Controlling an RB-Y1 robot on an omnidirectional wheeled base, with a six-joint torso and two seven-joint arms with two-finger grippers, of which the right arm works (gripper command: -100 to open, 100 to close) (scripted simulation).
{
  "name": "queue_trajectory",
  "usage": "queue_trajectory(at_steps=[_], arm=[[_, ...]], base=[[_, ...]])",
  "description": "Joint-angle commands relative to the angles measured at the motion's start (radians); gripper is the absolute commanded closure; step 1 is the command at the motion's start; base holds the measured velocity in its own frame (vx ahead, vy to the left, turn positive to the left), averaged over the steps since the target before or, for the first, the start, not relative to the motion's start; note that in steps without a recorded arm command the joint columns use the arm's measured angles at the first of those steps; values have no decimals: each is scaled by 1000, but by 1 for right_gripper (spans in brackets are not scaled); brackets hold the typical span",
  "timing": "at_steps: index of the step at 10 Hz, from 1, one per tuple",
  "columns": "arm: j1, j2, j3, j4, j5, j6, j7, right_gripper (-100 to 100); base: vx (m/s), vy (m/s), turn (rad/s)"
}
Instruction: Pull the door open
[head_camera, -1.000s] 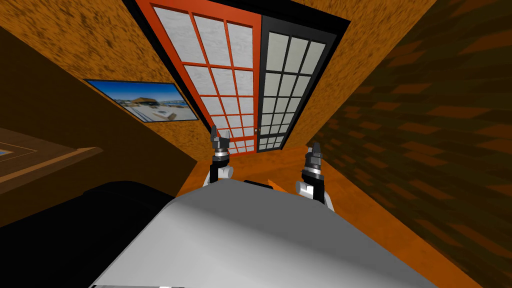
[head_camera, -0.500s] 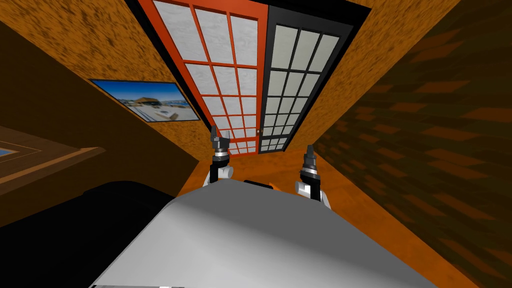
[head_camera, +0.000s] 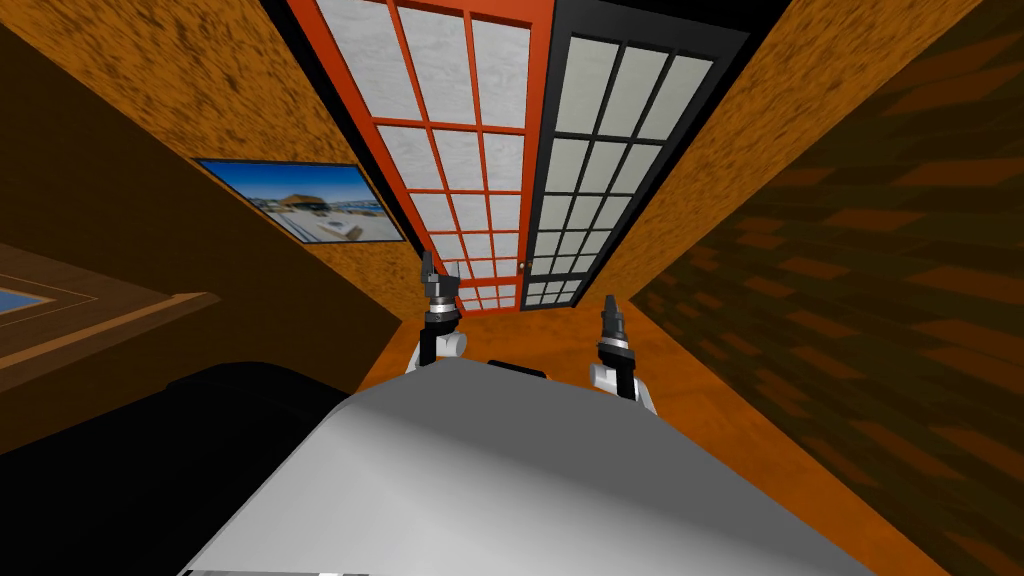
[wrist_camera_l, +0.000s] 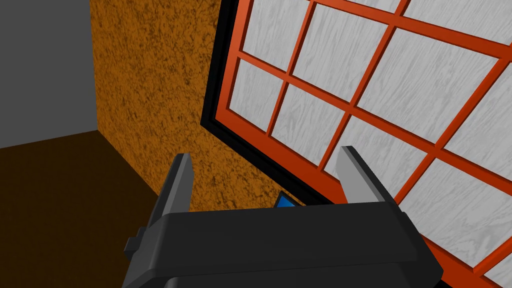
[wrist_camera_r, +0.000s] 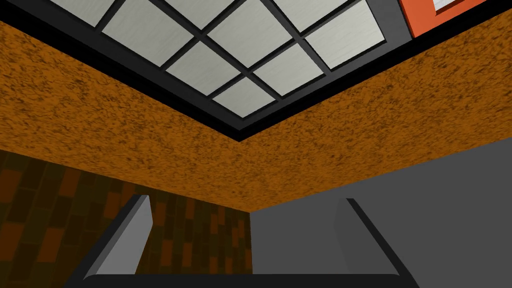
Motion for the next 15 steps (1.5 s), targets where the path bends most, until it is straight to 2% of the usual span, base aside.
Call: queue_trajectory(at_steps=[1, 10, 12, 15], arm=[[-13, -4, -9, 50, 14, -19, 37, -100], [-90, -22, -62, 327, 96, -110, 237, -100], [-99, -23, -68, 358, 105, -120, 259, -100], [-125, -26, -86, 449, 133, -150, 326, -100]], base=[[104, 24, 86], [107, 34, 92], [95, 18, 64], [81, 21, 84]])
